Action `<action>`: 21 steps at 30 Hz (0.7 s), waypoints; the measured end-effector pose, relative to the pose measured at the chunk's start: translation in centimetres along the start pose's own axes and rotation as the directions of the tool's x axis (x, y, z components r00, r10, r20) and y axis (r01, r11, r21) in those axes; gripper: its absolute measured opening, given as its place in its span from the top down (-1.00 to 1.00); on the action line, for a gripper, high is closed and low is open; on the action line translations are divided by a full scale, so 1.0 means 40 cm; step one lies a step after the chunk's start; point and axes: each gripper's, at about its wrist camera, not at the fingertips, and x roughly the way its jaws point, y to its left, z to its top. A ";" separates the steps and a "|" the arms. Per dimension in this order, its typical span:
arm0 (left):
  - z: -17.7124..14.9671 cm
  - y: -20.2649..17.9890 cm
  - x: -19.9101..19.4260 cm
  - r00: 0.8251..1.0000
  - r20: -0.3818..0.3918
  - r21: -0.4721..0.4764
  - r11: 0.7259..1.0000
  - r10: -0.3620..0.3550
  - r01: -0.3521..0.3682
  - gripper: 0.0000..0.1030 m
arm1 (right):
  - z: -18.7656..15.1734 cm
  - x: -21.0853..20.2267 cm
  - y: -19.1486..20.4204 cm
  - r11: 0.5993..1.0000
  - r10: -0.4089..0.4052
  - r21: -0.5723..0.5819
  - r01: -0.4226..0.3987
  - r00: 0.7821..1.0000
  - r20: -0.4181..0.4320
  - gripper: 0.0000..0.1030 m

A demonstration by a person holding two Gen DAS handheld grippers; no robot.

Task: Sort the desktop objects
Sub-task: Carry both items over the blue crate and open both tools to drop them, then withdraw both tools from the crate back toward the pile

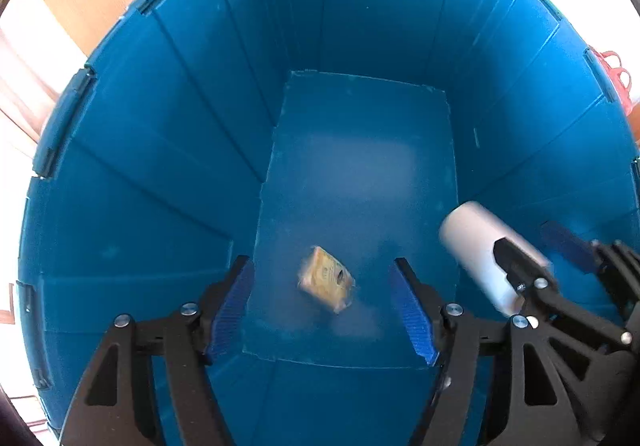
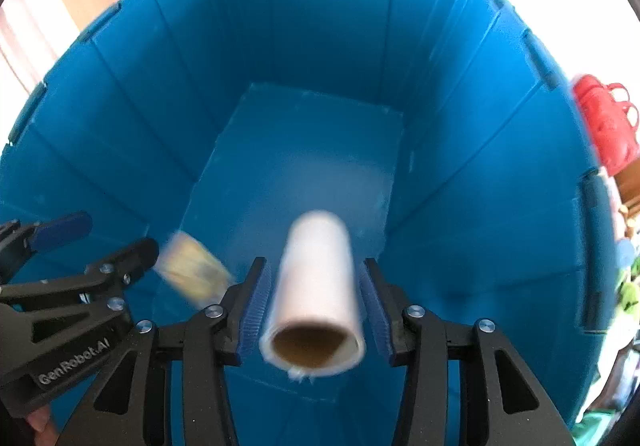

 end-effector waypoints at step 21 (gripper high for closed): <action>-0.225 -0.060 -0.369 0.862 0.496 0.040 0.994 -0.106 0.099 -0.40 | -0.153 -0.380 -0.074 0.999 0.045 -0.026 -0.038 0.920 0.389 -0.99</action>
